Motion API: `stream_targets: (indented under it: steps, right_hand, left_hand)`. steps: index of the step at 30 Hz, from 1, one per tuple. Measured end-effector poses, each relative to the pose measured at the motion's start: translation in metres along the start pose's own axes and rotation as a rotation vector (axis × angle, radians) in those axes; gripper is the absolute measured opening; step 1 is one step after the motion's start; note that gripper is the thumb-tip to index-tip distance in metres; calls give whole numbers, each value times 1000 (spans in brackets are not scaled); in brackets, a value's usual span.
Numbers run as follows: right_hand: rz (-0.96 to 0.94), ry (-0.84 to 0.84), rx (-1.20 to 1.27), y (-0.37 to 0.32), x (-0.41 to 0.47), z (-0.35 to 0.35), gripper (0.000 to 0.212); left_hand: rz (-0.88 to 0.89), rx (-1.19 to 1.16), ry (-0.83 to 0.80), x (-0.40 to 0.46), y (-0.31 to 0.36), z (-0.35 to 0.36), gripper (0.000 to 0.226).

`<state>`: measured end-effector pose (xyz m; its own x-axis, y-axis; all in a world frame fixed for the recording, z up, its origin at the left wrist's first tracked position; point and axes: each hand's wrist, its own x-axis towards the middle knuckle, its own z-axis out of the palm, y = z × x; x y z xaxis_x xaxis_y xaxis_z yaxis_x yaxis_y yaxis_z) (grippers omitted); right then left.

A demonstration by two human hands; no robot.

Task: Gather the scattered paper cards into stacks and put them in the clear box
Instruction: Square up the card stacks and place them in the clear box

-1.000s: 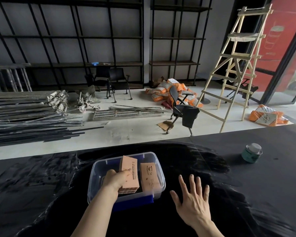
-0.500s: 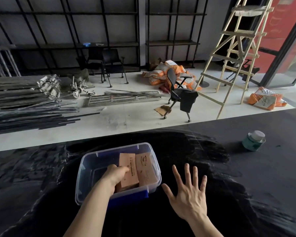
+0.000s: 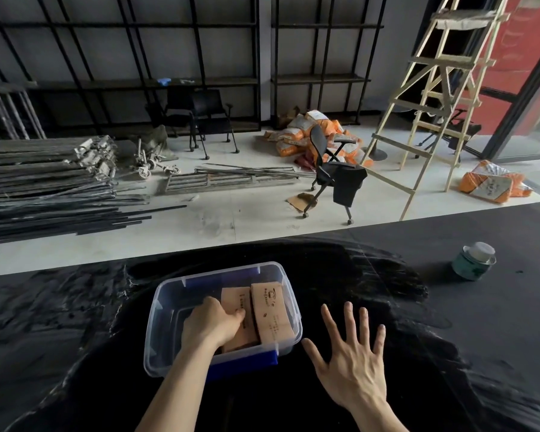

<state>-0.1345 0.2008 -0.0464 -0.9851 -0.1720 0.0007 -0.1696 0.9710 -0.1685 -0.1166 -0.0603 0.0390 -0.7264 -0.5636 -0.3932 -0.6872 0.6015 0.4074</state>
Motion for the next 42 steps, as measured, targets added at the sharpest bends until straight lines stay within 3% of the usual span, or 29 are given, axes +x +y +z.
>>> stream_targets:
  steps: [4,15,21,26,32,42]
  right_hand:
    - [-4,-7,2,1,0,0,92]
    - [-4,-9,-6,2,-2,0,91]
    - [3,-17,-5,1,0,0,93]
    - [-1,-11,5,1,-1,0,92]
    - [-11,-2,0,1,0,-1,93]
    - [-24,-118,47,2,4,-13,89]
  left_hand:
    - [80,19,-4,-3,3,6,38]
    - [133,18,-9,-5,4,5,42]
    - [19,-262,-88,-1,-5,-1,66]
    - [120,-147,-115,-5,-1,-1,36]
    - [149,-114,-118,-6,1,-1,43]
    - [333,146,229,-37,-5,-14,62]
